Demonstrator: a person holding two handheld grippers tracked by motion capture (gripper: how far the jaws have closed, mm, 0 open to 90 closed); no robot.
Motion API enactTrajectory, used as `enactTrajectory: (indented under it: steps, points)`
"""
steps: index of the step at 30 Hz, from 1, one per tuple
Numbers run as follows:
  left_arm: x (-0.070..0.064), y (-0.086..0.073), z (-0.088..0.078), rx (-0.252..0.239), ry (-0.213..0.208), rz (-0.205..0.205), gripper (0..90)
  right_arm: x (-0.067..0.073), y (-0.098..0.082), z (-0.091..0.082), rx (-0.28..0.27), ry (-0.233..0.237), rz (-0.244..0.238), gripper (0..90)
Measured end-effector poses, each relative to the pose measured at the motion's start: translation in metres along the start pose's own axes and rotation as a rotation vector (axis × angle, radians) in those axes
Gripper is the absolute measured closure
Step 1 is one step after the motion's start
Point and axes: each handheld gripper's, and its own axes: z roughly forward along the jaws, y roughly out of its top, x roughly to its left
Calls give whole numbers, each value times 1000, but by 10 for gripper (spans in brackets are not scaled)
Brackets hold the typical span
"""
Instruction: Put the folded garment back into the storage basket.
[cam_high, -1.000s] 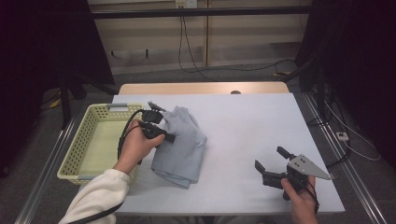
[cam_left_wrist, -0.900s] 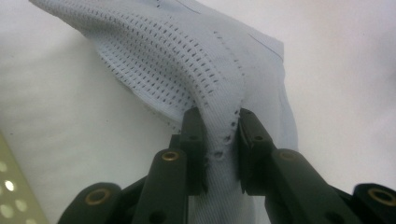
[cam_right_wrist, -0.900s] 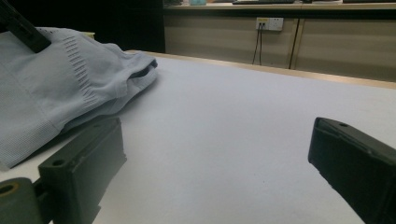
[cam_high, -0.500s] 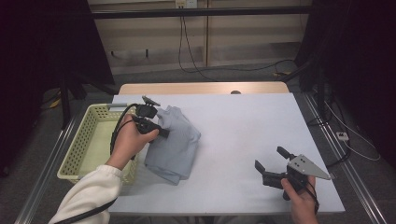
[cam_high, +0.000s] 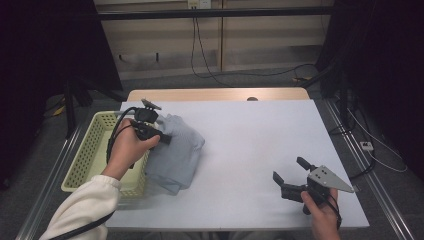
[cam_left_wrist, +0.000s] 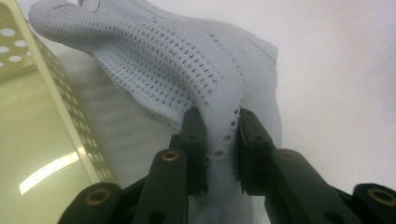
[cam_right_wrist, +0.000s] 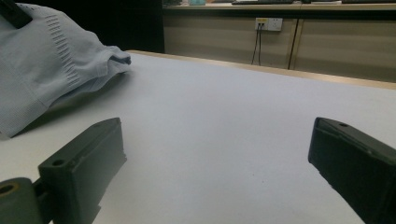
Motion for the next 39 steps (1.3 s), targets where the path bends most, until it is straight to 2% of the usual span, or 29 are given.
enactTrajectory:
  steps: [19,28,33,39]
  points:
    - [5,9,-25,-17,20,-2,756,0,0,0,0,0,-1,33]
    - [5,15,-41,-28,29,1,756,0,0,0,0,0,0,33]
    - [7,18,-50,-36,19,-9,757,0,0,0,0,-2,1,33]
    - [10,22,-64,-51,35,-13,758,0,0,0,0,-4,-1,33]
